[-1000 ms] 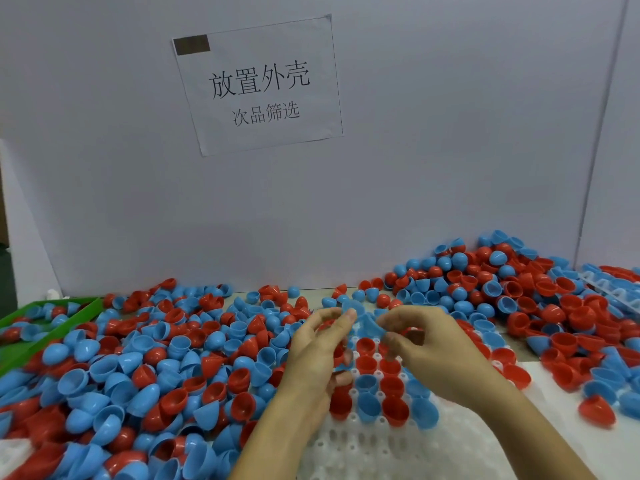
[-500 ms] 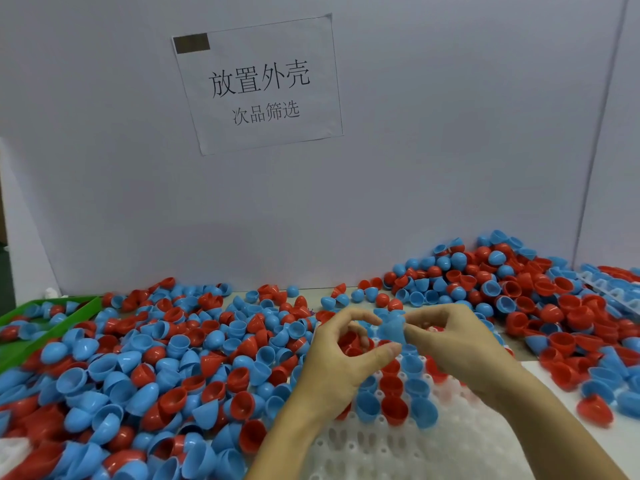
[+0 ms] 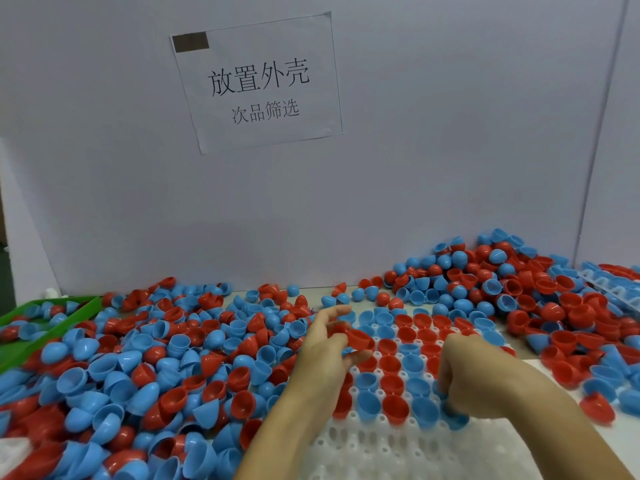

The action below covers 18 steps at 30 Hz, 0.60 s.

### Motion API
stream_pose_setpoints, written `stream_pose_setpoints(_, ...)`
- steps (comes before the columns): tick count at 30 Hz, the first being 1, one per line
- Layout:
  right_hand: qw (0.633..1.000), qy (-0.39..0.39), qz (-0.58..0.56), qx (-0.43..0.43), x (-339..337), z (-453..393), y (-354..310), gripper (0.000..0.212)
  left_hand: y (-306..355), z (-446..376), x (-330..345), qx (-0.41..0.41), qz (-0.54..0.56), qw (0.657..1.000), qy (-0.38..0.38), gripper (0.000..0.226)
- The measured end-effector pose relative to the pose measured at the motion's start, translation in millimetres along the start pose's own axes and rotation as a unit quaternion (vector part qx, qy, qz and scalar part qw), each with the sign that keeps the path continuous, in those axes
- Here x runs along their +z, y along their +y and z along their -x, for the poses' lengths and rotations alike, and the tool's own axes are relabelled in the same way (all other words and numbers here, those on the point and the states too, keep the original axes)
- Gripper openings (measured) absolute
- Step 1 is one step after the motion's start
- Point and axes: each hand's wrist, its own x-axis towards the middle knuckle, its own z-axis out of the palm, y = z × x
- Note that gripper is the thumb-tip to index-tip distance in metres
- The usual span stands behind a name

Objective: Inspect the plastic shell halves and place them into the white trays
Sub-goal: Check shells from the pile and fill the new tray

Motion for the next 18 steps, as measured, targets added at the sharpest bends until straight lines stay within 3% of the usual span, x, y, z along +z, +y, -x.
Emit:
stream_pose_setpoints(5, 0.999, 0.002, -0.016, -0.029, -5, 1, 12, 0.019, -5, 4, -3, 0.042, -0.037, 0.998, -0.026, 0.039)
stream_pose_setpoints(7, 0.99, 0.105, -0.075, -0.061, -8, -2, 13, 0.017, -2, 6, -2, 0.061, -0.059, 0.996, -0.026, 0.044)
stream_pose_setpoints(9, 0.955, 0.197, -0.197, -0.1, -7, -4, 5, 0.011, 0, 8, -2, 0.077, -0.085, 0.993, -0.02, 0.051)
stream_pose_setpoints(11, 0.933, 0.172, -0.282, -0.139, -4, -3, -12, 0.021, 1, 9, -2, 0.095, -0.116, 0.989, -0.017, 0.05)
stream_pose_setpoints(13, 0.942, 0.107, -0.276, -0.155, 3, -2, -25, 0.034, 0, 9, -1, 0.127, -0.154, 0.979, -0.034, 0.046)
stream_pose_setpoints(18, 0.942, 0.048, -0.315, -0.106, 4, -2, -24, 0.015, 0, 12, 3, 0.162, -0.246, 0.95, -0.102, 0.053)
